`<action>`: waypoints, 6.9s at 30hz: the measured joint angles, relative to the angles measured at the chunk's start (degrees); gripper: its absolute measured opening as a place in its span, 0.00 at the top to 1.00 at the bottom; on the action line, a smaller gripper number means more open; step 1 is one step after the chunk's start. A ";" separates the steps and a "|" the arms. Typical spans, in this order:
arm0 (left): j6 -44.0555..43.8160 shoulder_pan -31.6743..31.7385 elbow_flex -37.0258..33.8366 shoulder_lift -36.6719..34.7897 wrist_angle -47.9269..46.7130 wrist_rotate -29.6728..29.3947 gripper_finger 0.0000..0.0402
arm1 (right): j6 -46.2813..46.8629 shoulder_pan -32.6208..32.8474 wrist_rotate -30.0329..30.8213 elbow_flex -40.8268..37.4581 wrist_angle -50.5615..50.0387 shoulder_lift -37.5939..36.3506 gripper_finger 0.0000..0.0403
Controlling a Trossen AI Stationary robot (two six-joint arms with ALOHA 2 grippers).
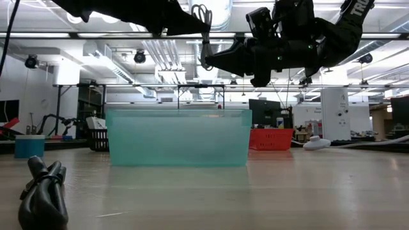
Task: Pick and place items into bin
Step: Put the white charger cable into the blue bin, then put the black charger cable into the blue bin
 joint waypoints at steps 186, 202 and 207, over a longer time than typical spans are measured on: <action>-34.48 -10.07 6.26 5.29 -34.43 24.35 0.41 | 8.12 9.79 11.36 -31.32 3.17 -43.11 0.88; -35.93 -15.56 7.19 9.98 -26.08 23.35 0.41 | 16.37 9.84 11.34 -31.41 1.80 -40.27 0.88; -39.97 -17.58 7.17 11.05 -26.48 22.77 0.41 | 18.94 9.84 11.32 -31.41 1.83 -39.52 0.88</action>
